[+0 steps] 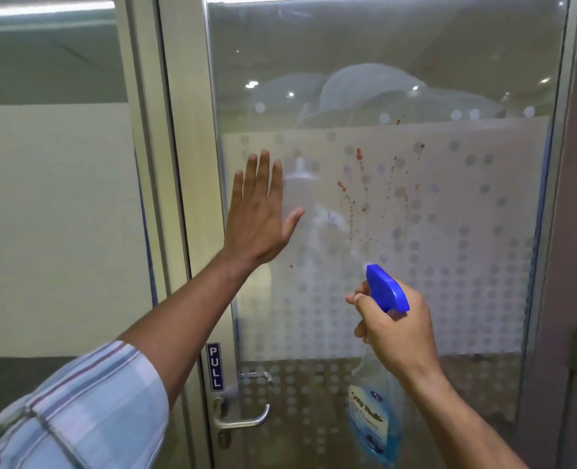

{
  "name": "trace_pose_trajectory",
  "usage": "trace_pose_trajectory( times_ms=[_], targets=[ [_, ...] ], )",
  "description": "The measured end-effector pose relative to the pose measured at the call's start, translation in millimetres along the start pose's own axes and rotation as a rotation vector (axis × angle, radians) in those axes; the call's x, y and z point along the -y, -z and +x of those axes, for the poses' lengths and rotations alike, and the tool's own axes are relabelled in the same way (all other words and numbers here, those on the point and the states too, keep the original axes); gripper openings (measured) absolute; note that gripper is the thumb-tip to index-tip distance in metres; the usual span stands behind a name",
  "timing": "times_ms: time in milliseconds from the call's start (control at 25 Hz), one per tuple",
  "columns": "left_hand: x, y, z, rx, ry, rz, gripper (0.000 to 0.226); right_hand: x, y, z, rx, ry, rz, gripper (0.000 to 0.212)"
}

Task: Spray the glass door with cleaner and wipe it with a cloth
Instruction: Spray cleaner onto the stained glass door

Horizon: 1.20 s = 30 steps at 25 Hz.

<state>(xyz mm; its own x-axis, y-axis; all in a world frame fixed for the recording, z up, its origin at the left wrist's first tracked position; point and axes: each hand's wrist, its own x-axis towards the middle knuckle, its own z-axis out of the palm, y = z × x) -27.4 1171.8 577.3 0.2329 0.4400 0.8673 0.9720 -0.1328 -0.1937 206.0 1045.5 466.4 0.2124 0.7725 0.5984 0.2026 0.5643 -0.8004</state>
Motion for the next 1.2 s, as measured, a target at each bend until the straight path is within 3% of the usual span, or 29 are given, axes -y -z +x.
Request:
trace_pose_trajectory(
  times_ms=[240,440,600,760,1000,1200],
  targets=[
    [-53.1,36.5,-75.3,0.082,-0.015,-0.04,0.094,11.9,24.9,-26.2,0.086,0.006,0.087,0.018],
    [-107.4,88.9,-165.4,0.184,0.029,-0.08,0.092,15.7,49.1,-59.2,0.278,0.025,0.202,0.015],
    [-144.1,132.4,-252.3,0.307,0.184,-0.068,0.093,9.5,60.9,-104.9,0.366,-0.025,0.286,0.003],
    [-162.9,186.3,-346.4,0.387,0.405,-0.107,0.09,14.3,55.6,-165.9,0.477,-0.123,0.338,0.016],
    [-177.3,294.5,-482.8,0.503,0.767,-0.256,0.079,41.4,29.7,-265.7,0.776,-0.142,0.528,0.026],
    [-201.6,402.0,-569.9,0.567,0.989,-0.252,0.083,82.7,6.7,-368.8,1.026,-0.174,0.635,0.01]
  ],
)
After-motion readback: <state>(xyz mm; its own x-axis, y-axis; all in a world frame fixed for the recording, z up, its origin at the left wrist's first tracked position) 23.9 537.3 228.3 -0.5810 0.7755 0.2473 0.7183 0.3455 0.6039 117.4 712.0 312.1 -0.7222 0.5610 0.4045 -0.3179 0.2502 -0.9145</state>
